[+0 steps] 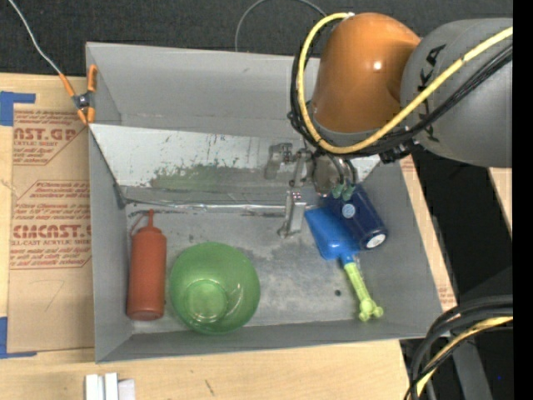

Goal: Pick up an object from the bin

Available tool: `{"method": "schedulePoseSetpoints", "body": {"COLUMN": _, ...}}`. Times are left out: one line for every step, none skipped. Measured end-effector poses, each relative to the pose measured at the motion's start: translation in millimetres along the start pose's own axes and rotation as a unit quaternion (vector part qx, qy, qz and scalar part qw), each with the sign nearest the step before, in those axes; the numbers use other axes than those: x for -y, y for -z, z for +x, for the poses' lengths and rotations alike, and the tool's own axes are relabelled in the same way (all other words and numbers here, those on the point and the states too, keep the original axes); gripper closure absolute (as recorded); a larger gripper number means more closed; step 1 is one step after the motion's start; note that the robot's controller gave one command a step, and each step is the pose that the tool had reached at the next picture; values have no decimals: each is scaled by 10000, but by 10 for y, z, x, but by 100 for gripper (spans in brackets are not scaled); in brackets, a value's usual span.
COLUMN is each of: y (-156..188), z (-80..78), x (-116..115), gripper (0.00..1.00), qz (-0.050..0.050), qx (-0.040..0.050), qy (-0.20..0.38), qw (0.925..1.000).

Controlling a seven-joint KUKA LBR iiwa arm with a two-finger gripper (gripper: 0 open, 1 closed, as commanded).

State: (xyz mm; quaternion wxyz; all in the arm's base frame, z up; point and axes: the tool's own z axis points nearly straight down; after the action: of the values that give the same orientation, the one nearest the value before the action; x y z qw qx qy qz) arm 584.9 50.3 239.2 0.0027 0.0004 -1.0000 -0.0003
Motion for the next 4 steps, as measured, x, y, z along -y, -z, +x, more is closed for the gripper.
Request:
{"method": "schedulePoseSetpoints", "body": {"y": 51, "z": -11, "x": 2, "gripper": 0, "qz": -3, "qx": 40, "qy": -3, "qw": 10000}}
{"method": "schedulePoseSetpoints", "body": {"y": -869, "z": 243, "x": -636, "gripper": 0, "qz": -11, "qx": 9, "qy": -186, "qw": 9998}}
{"method": "schedulePoseSetpoints", "body": {"y": -1044, "z": 479, "x": -402, "gripper": 0, "qz": 1, "qx": 29, "qy": 285, "qw": 9996}}
{"method": "schedulePoseSetpoints", "body": {"y": -1049, "z": 472, "x": -414, "gripper": 0, "qz": 0, "qx": 34, "qy": 302, "qw": 9995}}
